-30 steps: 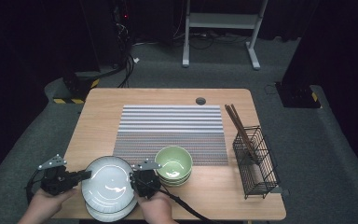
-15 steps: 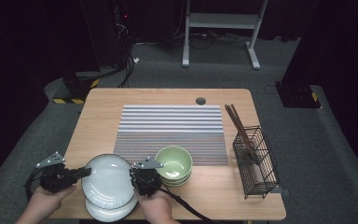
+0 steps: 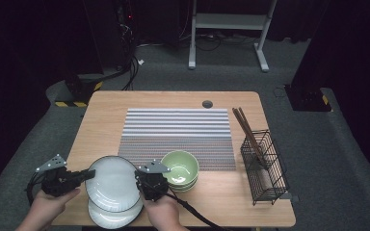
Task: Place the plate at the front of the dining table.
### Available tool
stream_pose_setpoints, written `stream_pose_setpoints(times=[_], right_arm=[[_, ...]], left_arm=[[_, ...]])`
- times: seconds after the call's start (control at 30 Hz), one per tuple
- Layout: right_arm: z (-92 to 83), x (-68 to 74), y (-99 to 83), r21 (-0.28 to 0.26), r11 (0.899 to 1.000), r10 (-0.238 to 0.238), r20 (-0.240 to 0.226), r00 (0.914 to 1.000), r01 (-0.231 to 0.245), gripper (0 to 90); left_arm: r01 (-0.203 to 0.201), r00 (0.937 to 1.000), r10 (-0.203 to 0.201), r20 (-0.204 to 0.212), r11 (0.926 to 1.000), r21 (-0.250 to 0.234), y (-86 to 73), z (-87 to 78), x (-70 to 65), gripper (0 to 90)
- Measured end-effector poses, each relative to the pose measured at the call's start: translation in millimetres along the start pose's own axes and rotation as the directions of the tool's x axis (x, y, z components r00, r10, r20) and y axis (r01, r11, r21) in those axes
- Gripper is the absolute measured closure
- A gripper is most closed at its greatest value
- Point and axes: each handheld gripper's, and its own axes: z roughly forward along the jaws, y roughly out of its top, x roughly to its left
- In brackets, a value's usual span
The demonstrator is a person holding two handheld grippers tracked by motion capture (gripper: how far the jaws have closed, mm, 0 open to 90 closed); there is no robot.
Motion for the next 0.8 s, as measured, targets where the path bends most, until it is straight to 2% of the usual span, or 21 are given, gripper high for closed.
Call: stream_pose_setpoints(times=[0.47, 0.8], right_arm=[[-12.3, -2.6, 13.4, -0.03, 0.999, -0.019, 0.01, 0.9998, 0.019, 84.9], [-22.6, -5.5, 28.3, -0.07, 0.997, -0.028, 0.011, 0.9995, 0.029, 84.8]], left_arm=[[-0.029, 0.9996, 0.029, 0.003, 0.9992, -0.029, 17.7, -3.9, -6.6, 83.1], [-0.05, 0.9987, 0.05, -0.003, 0.996, -0.074, 35.7, -10.7, -12.9, 83.2]])
